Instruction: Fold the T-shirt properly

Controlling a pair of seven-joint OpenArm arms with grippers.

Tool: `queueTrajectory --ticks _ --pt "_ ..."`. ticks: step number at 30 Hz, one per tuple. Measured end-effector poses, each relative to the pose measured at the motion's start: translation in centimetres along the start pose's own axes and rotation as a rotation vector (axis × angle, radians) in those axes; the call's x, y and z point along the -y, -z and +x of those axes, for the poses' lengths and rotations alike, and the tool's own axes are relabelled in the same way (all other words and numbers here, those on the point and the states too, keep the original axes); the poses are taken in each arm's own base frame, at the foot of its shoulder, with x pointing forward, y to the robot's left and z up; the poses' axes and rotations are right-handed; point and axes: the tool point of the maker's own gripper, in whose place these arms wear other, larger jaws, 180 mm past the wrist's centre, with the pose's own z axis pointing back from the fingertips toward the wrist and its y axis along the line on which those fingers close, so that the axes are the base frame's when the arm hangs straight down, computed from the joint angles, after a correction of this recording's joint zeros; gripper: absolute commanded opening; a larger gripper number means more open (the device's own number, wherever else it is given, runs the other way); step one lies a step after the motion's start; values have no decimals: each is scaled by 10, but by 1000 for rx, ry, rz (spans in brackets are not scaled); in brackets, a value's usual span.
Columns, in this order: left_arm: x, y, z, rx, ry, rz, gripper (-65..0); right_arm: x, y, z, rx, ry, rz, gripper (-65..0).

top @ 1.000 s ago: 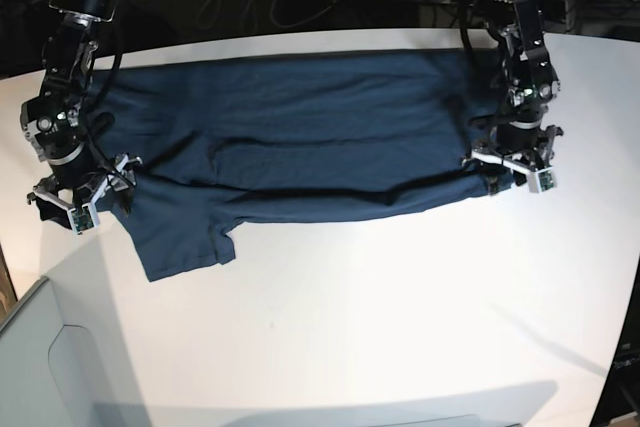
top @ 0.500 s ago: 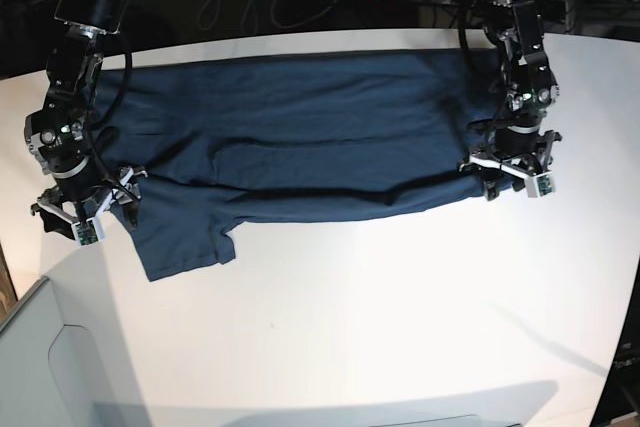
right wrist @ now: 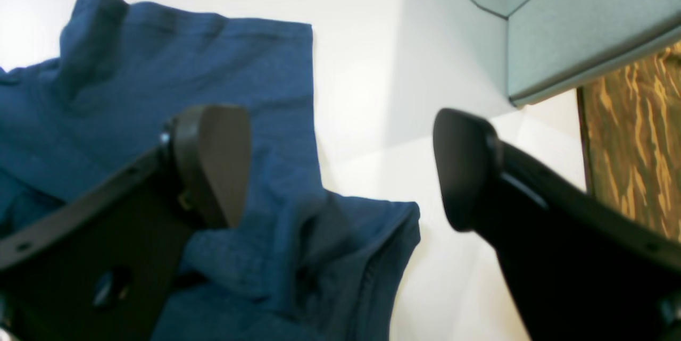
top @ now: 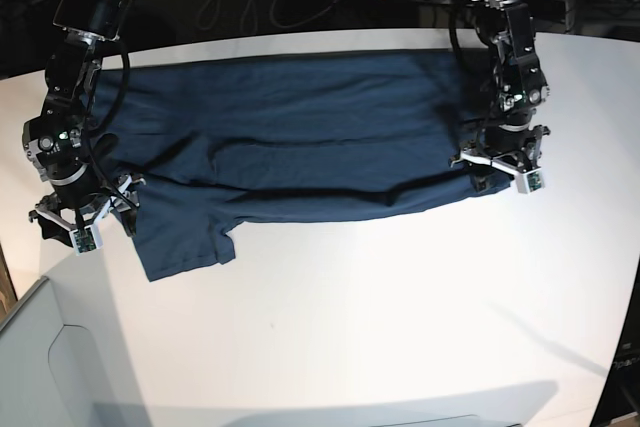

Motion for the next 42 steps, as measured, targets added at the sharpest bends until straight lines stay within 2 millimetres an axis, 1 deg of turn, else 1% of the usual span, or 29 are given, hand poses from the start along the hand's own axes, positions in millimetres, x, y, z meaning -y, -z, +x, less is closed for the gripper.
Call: queueTrajectory --ticks 3,6,8,11,14,17,19,20,23,26,27,29,32,35,37,38,41,42 --pt "2 -2 4 8 4 -3 -351 0 0 0 -1 0 0 -128" --pt "4 -10 17 54 14 -9 -351 0 0 0 0 0 0 -128" --pt "5 -13 19 61 19 -12 -350 0 0 0 -1 -1 0 -128" --pt "4 -14 14 46 20 -12 -350 0 0 0 -1 0 0 -128" --pt "4 -14 15 49 19 -12 -351 0 0 0 -1 0 0 -128" --pt "10 -14 11 44 7 -18 -352 0 0 0 -1 0 0 -128" --pt "12 -14 6 32 0 -22 -382 0 0 0 -1 0 0 -128" --pt "12 -14 6 32 0 -22 -414 0 0 0 -1 0 0 -128" --pt "12 -14 9 41 2 -21 -533 5 13 3 -7 26 3 -128" --pt "11 -14 8 37 2 -19 -628 9 32 11 -4 70 15 -128" --pt "11 -14 8 37 1 -19 -650 11 39 11 -9 91 24 -128" --pt "11 -14 9 40 1 -19 -650 11 55 8 -36 129 41 -128" --pt "11 -14 9 41 0 -18 -650 6 73 2 -79 176 82 -128" --pt "10 -14 9 39 0 -16 -650 -19 93 -10 -170 173 169 -129" --pt "9 -14 8 38 -1 -15 -650 -34 100 -13 -186 192 211 -129" --pt "10 -14 9 40 -1 -16 -650 -39 102 -16 -196 199 222 -129" --pt "10 -14 8 37 0 -17 -650 -43 102 -29 -232 208 234 -129" --pt "10 -14 8 39 0 -17 -650 -45 102 -30 -233 208 236 -129"
